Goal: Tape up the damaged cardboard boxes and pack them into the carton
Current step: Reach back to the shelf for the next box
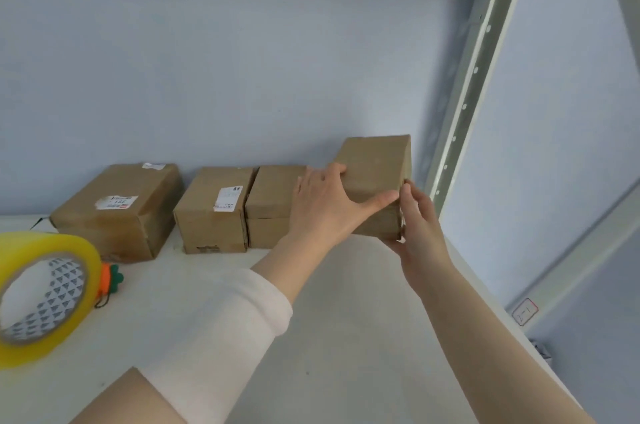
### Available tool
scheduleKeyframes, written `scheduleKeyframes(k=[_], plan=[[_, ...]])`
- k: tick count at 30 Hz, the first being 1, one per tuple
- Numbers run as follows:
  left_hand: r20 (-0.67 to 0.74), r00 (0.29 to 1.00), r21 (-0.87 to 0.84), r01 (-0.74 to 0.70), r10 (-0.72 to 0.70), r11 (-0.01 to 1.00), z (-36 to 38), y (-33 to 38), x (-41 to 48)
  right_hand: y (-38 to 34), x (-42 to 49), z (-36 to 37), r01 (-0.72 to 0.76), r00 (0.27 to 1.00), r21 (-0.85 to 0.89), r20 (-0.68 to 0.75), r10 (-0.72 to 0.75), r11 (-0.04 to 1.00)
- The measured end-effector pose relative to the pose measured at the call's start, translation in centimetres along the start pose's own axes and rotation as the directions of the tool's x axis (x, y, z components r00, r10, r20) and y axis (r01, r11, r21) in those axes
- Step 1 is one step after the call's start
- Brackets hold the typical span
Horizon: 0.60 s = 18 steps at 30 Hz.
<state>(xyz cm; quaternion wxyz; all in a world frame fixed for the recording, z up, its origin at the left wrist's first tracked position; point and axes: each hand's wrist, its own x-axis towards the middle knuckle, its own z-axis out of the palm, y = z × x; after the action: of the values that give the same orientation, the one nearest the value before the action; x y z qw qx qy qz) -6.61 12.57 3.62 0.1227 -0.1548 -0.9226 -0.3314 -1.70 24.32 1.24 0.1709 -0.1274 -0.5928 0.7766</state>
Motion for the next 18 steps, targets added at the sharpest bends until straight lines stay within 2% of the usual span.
scheduleKeyframes(k=[3, 5, 7, 9, 11, 13, 15, 18], plan=[[-0.021, 0.997, -0.244, 0.07, -0.077, 0.967, -0.7, 2.0, -1.5, -1.5, -1.9, 0.0, 0.118, 0.992, -0.05, -0.035, -0.12, 0.992], [-0.01, 0.992, -0.424, 0.107, -0.123, 0.899, -1.1, 2.9, -2.9, -2.3, -3.0, -0.5, 0.185, 0.981, -0.077, -0.036, -0.188, 0.98], [0.001, 0.985, -0.602, 0.138, -0.172, 0.786, -1.7, 3.2, -4.2, -3.0, -4.3, -1.1, 0.26, 0.965, -0.061, -0.017, -0.261, 0.964], [0.067, 0.98, -0.766, 0.172, -0.188, 0.62, -2.3, 3.0, -5.6, -3.2, -5.3, -1.7, 0.26, 0.966, -0.007, 0.016, -0.26, 0.966], [0.18, 0.973, -0.827, 0.23, -0.145, 0.513, -2.5, 2.5, -7.4, -3.0, -6.2, -2.3, 0.129, 0.98, 0.091, 0.142, -0.141, 0.987], [0.238, 0.961, -0.834, 0.277, -0.141, 0.478, -2.3, 1.8, -9.4, -2.5, -7.1, -2.5, 0.007, 0.952, 0.125, 0.303, -0.045, 0.992], [0.199, 0.96, -0.839, 0.27, -0.196, 0.472, -2.1, 1.0, -11.2, -1.6, -8.1, -2.4, -0.005, 0.936, 0.088, 0.35, -0.026, 0.996], [0.052, 0.96, -0.838, 0.192, -0.275, 0.511, -2.8, 0.1, -13.1, -0.4, -9.8, -1.2, 0.056, 0.944, 0.043, 0.324, -0.067, 0.997]])
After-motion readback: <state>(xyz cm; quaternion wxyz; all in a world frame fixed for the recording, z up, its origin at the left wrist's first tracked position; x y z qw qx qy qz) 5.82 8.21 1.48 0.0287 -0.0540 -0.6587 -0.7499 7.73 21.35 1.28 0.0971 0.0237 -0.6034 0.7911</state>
